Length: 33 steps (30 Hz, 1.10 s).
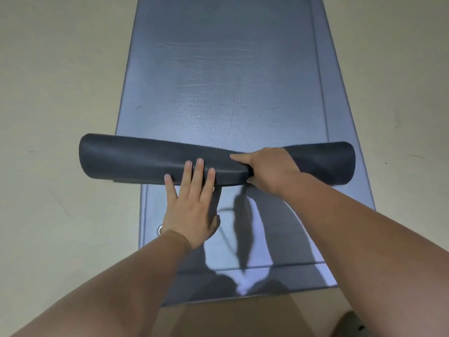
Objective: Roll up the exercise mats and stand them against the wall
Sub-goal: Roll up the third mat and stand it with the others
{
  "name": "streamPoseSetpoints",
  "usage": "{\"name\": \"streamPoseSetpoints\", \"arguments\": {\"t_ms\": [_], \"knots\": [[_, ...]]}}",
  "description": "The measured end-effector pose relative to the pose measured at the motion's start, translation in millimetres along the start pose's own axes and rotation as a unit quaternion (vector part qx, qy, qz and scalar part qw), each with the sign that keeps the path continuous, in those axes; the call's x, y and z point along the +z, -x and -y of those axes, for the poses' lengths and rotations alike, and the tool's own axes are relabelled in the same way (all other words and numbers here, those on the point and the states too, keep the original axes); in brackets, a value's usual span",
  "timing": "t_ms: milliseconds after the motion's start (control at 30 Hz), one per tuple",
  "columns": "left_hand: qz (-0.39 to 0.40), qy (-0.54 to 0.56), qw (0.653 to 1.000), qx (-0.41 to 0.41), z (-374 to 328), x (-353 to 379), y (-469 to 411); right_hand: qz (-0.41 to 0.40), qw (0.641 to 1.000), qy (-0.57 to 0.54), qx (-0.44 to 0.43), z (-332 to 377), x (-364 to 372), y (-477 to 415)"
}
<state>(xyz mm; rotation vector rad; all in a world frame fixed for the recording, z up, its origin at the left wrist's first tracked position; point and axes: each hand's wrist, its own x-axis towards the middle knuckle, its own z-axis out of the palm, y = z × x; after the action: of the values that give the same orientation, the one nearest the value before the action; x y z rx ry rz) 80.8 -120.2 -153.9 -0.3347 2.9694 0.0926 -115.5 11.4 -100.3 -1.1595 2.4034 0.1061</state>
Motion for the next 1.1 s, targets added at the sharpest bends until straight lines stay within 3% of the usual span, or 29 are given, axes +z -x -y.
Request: {"name": "streamPoseSetpoints", "arguments": {"t_ms": [133, 267, 333, 433, 467, 633, 833, 1000, 1100], "knots": [[0.023, -0.001, 1.000, 0.004, -4.5, 6.0, 15.1, 0.077, 0.994, -0.065, -0.036, 2.7, -7.2, 15.0], [0.092, -0.018, 0.995, -0.018, -3.1, -4.3, -12.0, 0.086, 0.994, -0.070, 0.020, 2.9, 1.2, 14.0], [0.100, -0.023, 0.995, -0.023, -1.1, -10.3, -30.5, 0.010, 0.995, -0.079, 0.054, 6.3, 11.4, 20.2], [0.102, -0.021, 0.994, -0.028, 4.7, -21.4, -59.2, -0.201, 0.976, -0.055, 0.064, 17.0, 34.6, 34.2], [0.104, -0.018, 0.994, -0.028, 7.8, -25.3, -69.5, -0.233, 0.969, -0.040, 0.069, 20.2, 44.6, 37.2], [0.112, -0.019, 0.993, -0.030, 14.8, -41.6, -109.5, -0.115, 0.985, 0.008, 0.131, 21.4, 71.1, 24.7], [0.064, -0.029, 0.996, -0.056, 12.1, -26.5, -83.7, -0.050, 0.989, 0.029, 0.137, -5.7, 19.8, -31.9], [0.104, -0.027, 0.993, -0.058, 21.5, -37.0, -126.4, -0.119, 0.989, 0.026, 0.087, -10.2, 25.5, -31.3], [0.131, -0.031, 0.990, -0.051, 29.2, -50.0, -151.7, -0.100, 0.987, 0.073, 0.104, -11.4, 27.6, -42.2]]}}
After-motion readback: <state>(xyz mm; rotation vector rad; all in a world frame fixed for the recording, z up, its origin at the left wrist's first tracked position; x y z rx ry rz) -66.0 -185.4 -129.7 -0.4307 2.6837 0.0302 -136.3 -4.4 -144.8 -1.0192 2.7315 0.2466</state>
